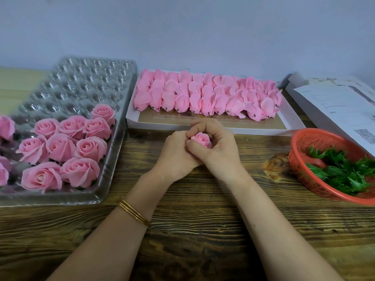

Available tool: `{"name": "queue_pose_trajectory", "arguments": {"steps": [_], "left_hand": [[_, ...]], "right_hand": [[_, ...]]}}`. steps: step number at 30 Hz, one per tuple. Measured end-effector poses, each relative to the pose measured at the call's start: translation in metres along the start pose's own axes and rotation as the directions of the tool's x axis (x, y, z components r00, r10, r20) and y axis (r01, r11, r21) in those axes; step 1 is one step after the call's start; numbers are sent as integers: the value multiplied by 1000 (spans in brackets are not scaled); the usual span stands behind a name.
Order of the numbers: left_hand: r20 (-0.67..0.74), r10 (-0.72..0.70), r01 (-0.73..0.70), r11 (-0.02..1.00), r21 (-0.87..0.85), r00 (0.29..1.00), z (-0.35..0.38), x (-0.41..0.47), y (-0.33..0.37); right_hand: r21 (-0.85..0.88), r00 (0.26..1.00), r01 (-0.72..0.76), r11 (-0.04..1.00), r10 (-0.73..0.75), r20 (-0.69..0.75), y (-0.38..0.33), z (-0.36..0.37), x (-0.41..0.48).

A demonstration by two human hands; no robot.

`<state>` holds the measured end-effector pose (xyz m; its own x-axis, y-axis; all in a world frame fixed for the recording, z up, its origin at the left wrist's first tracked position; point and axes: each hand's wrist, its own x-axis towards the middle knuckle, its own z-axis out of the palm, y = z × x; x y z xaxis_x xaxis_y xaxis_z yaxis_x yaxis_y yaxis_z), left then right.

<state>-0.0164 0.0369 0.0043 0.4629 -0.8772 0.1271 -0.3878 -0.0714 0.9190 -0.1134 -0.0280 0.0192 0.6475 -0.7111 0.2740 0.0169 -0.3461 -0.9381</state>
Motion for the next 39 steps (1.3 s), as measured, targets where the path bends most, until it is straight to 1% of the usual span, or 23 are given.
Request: {"name": "queue_pose_trajectory", "arguments": {"steps": [6, 11, 16, 19, 22, 24, 28, 31, 35, 39], "left_hand": [[8, 11, -11, 1000, -13, 1000, 0, 1, -2], [7, -26, 26, 999, -23, 1000, 0, 1, -2], [2, -19, 19, 1000, 5, 1000, 1, 1, -2], [-2, -19, 19, 1000, 24, 1000, 1, 1, -1], [8, -32, 32, 999, 24, 999, 1, 1, -1], [6, -34, 34, 999, 10, 999, 1, 1, 0], [-8, -20, 20, 998, -62, 1000, 1, -1, 4], [-5, -24, 24, 997, -68, 1000, 0, -1, 4], [-31, -42, 39, 996, -83, 999, -1, 1, 3], [-31, -5, 2, 995, -95, 1000, -3, 2, 2]], "right_hand": [[22, 1000, -9, 1000, 9, 7, -1, 0, -1], [59, 1000, -19, 998, 21, -22, -2, 0, -1], [-50, 994, 52, 997, -56, -91, 2, 3, 1], [-114, 990, 102, 988, -113, -90, 5, 5, 2], [-131, 990, 113, 985, -123, -72, 6, 6, 1], [-106, 994, 92, 990, -98, -55, 6, 5, 0], [11, 1000, -6, 1000, 6, -9, 4, 1, 1], [58, 998, -60, 997, 58, 30, 2, -1, 0], [83, 994, -90, 992, 84, 62, 1, -1, -2], [83, 994, -92, 992, 86, 72, -1, -3, -2]]}}
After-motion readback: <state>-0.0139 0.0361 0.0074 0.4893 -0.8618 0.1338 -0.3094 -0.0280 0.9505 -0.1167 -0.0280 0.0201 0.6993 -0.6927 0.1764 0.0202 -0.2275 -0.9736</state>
